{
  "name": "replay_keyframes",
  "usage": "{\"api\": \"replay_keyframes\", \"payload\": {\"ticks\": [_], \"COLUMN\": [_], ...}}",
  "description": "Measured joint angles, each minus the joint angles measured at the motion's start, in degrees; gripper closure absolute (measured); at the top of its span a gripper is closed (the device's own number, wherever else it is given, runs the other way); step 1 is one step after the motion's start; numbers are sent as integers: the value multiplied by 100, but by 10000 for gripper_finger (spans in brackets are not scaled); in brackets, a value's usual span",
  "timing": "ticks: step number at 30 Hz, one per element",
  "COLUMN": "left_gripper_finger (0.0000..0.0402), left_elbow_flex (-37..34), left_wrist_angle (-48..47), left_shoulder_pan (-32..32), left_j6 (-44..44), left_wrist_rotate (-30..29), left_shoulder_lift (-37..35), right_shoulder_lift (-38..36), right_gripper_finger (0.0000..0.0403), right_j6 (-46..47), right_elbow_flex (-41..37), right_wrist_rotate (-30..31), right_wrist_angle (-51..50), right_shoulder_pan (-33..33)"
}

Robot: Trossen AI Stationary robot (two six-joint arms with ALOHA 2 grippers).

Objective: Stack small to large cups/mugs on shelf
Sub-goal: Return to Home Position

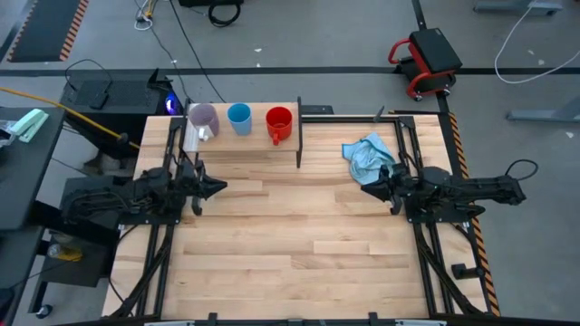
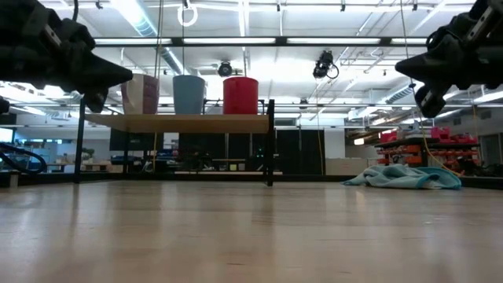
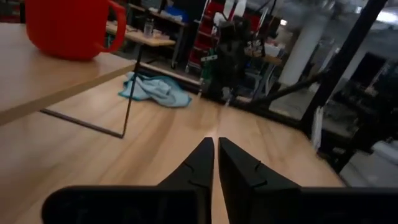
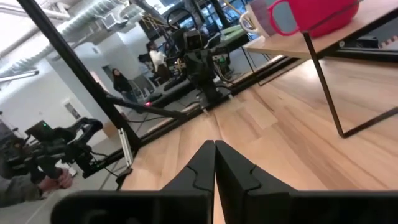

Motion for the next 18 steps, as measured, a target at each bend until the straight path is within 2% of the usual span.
{"api": "replay_keyframes", "payload": {"ticks": [4, 18], "left_gripper_finger": [378, 369], "left_elbow_flex": [-2, -4], "left_wrist_angle": [26, 69], "left_shoulder_pan": [0, 0], "left_j6": [421, 358], "left_wrist_rotate": [6, 25], "left_shoulder_lift": [14, 14], "right_shoulder_lift": [32, 37], "right_gripper_finger": [385, 385], "right_j6": [13, 17], "right_elbow_flex": [0, 0], "right_wrist_rotate": [0, 0], "right_wrist_angle": [-18, -14], "right_shoulder_pan": [0, 0]}}
